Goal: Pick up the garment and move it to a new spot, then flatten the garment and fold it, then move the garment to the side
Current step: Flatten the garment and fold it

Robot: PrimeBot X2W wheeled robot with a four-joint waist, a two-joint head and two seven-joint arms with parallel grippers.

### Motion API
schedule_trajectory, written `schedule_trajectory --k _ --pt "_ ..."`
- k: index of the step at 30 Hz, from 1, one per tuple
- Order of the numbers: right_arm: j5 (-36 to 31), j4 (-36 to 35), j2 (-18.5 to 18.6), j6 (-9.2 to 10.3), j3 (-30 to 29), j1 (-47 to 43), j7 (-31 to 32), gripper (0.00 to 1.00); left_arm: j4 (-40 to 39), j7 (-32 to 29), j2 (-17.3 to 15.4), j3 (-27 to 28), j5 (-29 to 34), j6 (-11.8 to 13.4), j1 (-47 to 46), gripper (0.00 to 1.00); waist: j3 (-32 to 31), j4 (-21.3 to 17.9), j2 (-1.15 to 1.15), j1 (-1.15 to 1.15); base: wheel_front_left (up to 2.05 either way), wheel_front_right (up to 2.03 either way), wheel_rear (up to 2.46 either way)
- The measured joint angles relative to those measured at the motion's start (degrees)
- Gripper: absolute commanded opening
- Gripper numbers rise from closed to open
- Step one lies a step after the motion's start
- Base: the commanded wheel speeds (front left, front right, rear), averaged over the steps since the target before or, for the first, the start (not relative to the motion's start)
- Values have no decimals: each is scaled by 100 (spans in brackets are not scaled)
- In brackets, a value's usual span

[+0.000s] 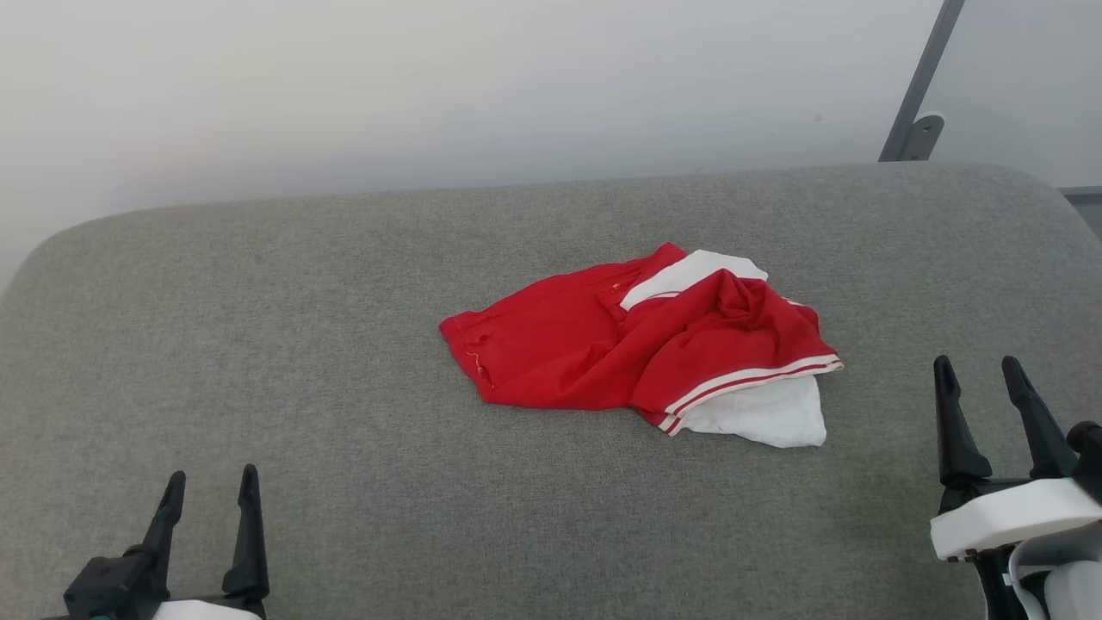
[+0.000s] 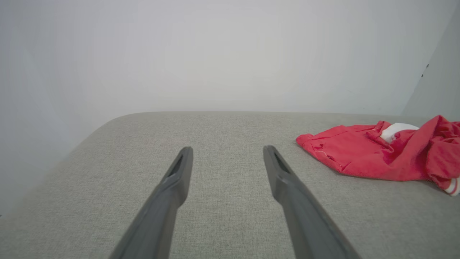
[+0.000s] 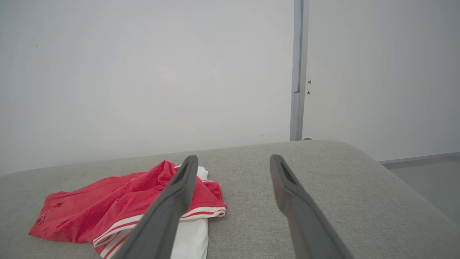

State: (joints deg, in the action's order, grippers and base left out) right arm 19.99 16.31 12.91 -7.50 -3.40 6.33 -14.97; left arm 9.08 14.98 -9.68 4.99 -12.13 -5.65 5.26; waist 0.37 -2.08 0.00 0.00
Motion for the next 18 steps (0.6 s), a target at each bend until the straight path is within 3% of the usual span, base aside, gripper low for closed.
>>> schedule_trajectory --k 13,18 --pt "1 37 11 0 76 -6 -1 100 41 0 196 126 267 -141 4 100 8 16 0 0 0 0 0" --pt "180 572 165 0 348 21 381 100 8 1 275 93 310 -148 -12 100 103 63 0 0 0 0 0"
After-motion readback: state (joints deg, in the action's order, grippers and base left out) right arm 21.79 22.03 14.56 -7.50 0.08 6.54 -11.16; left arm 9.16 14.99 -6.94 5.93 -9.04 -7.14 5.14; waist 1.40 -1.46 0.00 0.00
